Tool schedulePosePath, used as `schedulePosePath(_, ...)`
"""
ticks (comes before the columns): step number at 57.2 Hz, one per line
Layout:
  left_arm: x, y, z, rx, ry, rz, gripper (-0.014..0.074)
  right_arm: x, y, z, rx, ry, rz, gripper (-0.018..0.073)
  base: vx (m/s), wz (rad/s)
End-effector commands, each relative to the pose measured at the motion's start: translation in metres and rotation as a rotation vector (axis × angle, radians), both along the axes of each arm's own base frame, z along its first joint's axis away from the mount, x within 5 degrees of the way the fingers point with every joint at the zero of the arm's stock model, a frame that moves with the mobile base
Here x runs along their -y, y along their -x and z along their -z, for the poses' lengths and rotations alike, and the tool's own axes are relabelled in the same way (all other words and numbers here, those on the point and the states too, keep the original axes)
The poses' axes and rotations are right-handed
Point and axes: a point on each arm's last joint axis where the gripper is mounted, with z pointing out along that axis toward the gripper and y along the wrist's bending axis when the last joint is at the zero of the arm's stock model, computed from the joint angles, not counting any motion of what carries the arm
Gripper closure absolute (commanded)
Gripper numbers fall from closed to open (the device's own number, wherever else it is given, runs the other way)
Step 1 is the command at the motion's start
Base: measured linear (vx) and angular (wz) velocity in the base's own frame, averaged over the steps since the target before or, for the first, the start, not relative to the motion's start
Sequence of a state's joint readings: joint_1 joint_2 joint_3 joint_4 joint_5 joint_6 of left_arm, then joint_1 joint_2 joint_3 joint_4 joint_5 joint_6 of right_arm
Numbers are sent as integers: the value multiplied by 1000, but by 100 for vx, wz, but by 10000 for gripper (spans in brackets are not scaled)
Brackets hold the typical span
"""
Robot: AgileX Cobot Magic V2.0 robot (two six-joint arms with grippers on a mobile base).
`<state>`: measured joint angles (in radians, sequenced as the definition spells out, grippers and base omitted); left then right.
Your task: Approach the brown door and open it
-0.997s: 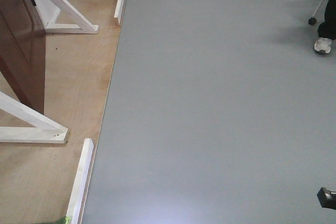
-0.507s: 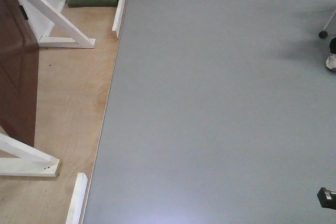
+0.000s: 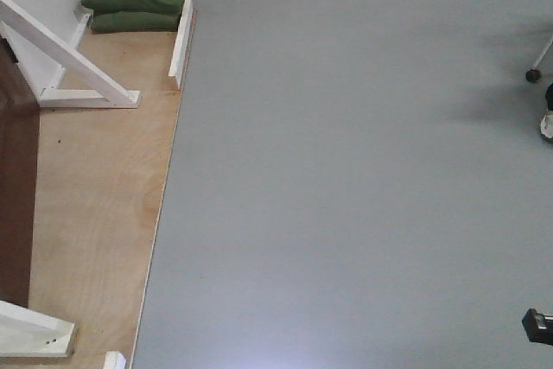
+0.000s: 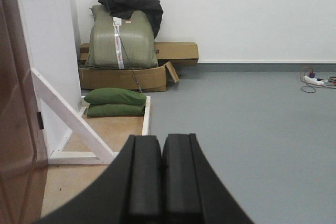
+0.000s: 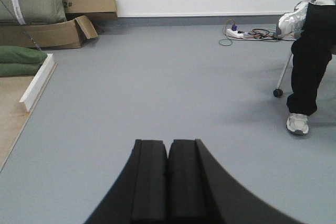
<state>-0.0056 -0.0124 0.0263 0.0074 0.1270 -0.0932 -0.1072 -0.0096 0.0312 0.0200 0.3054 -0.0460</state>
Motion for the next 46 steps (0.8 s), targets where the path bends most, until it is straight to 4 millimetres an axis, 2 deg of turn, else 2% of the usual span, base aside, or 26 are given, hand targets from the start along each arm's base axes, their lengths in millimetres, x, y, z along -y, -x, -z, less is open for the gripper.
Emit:
schedulePosePath(1, 0, 2, -13, 102, 9, -2, 600, 1, -1, -6, 88, 22, 6, 559, 30, -5)
schedulePosePath(46, 0, 2, -13, 102, 9, -2, 600, 1, -1, -6, 88, 22, 6, 559, 19, -1)
